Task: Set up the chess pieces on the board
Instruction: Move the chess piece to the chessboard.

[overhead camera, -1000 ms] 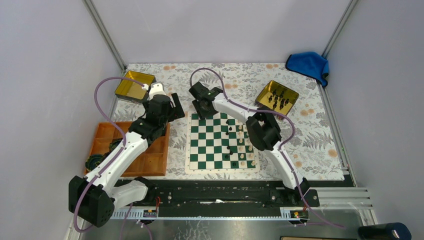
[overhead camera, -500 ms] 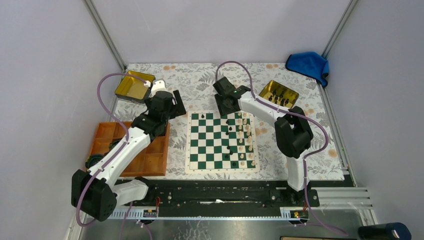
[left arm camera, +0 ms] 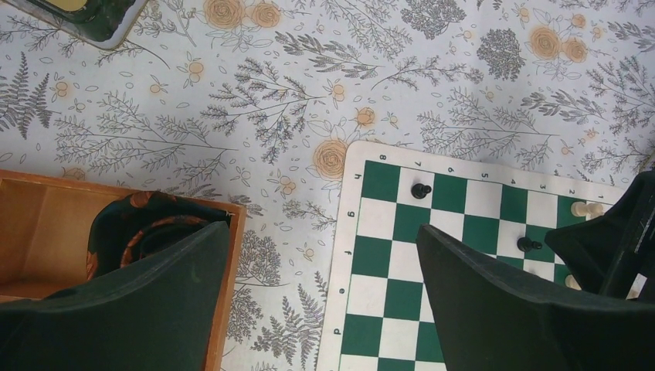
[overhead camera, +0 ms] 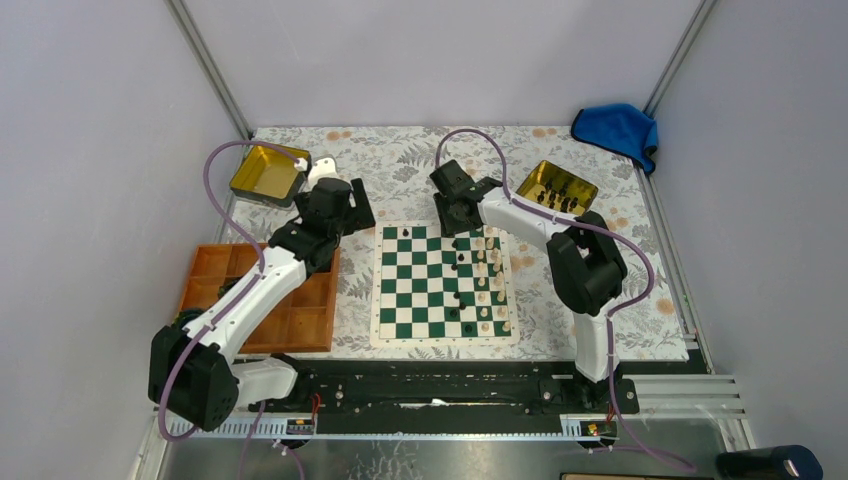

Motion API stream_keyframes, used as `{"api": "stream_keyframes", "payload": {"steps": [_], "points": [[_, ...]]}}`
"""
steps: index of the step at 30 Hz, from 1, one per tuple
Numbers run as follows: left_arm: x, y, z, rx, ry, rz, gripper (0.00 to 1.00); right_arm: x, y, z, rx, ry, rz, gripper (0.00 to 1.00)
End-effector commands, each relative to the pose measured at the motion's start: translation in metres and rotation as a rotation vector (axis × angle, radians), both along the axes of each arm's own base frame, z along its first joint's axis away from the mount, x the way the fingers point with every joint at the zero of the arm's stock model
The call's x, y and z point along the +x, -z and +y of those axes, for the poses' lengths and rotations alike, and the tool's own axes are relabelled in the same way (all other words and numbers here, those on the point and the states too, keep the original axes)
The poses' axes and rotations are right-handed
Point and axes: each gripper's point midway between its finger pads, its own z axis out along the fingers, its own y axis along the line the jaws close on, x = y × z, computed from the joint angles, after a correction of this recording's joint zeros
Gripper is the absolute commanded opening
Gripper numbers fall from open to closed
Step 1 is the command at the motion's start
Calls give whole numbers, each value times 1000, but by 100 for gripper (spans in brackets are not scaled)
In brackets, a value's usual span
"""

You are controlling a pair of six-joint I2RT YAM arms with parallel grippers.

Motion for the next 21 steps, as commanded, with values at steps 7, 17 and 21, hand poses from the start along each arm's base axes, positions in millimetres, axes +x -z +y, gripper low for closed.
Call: {"api": "stream_keyframes", "payload": {"steps": [7, 17, 21], "points": [[12, -13, -1, 1, 1, -41, 99, 5, 12, 6, 40, 9, 19, 44], [14, -8, -4, 0, 6, -27, 99, 3, 24, 4, 46, 12, 48, 42], [15, -6, -5, -1, 7, -23, 99, 2, 29, 3, 47, 13, 57, 40]]}}
